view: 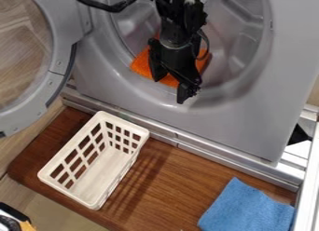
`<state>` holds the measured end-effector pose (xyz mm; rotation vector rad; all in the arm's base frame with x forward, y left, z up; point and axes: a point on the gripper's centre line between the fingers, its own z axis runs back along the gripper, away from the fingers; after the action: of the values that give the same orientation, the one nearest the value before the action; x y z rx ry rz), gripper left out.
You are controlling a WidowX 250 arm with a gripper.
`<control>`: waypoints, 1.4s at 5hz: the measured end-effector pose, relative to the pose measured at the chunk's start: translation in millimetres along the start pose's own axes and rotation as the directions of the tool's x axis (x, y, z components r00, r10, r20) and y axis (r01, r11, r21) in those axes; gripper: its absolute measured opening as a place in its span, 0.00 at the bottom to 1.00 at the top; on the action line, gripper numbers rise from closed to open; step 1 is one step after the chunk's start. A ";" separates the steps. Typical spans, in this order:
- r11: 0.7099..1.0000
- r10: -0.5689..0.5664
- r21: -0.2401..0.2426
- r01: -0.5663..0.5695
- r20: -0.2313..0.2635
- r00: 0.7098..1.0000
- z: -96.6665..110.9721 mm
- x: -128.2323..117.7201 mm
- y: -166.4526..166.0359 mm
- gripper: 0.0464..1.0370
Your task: Take the orange cloth out of the washing machine and put it on the white basket
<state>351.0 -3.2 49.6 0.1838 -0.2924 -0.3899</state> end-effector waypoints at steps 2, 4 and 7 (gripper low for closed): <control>1.000 0.014 -0.013 -0.014 -0.045 0.999 -7.2 -8.1 1.4 0.96; 0.996 0.091 0.019 -0.091 -0.015 0.996 9.7 -5.0 23.4 0.96; 0.993 0.102 0.047 -0.106 0.072 0.992 -6.4 19.0 39.6 0.96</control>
<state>383.5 26.0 57.4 0.2040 -0.3788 -0.2860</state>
